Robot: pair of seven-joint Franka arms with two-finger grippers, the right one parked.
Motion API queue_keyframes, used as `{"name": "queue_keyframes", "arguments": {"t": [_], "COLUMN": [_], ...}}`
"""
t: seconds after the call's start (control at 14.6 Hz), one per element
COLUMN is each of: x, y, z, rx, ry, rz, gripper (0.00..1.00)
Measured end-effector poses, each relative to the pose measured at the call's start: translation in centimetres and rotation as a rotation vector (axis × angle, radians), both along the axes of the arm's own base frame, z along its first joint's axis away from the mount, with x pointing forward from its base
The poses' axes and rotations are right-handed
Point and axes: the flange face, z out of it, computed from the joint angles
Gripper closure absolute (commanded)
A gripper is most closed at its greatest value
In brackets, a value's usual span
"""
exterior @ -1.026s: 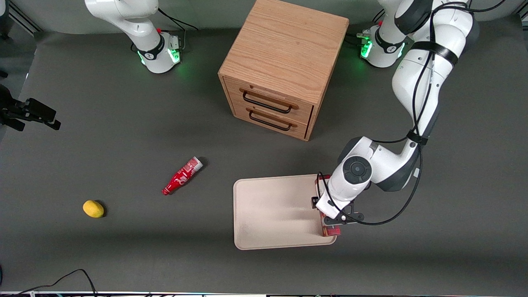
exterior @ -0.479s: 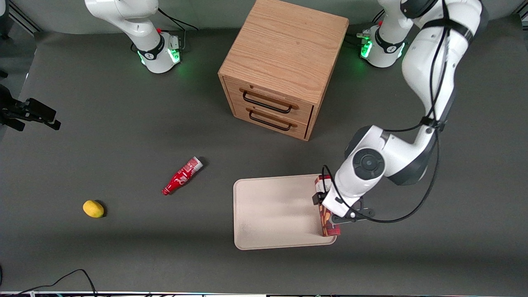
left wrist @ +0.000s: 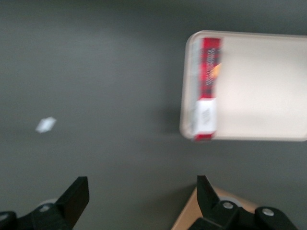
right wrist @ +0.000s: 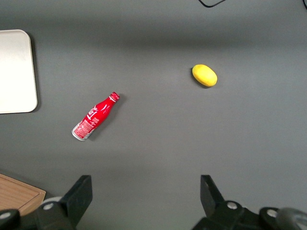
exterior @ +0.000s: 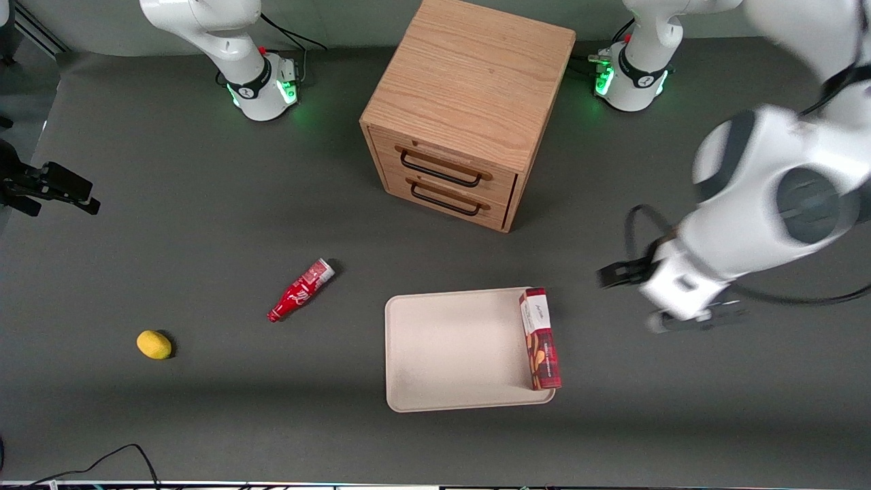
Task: Place red cookie box on tray
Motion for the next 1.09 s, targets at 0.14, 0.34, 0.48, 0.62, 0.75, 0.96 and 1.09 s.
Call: {"name": "queue_keyframes", "arguments": {"t": [0.14, 0.34, 0.48, 0.62, 0.75, 0.96, 1.09], "x": [-3.0, -7.8, -11.1, -14.0, -15.9, -16.5, -16.5], "y": [5.6, 11.9, 14.6, 16.1, 16.3, 15.6, 15.0], "z": [4.9, 9.3, 10.3, 10.4, 10.2, 10.5, 11.2], "rx": [0.02, 0.021, 0.01, -0.001, -0.005, 0.001, 0.004], "ry": [0.04, 0.068, 0.064, 0.047, 0.037, 0.02, 0.018], "rz": [-0.049, -0.118, -0.141, -0.15, -0.154, -0.171, -0.182], "gripper": [0.0, 0.0, 0.0, 0.0, 0.0, 0.0, 0.0]}}
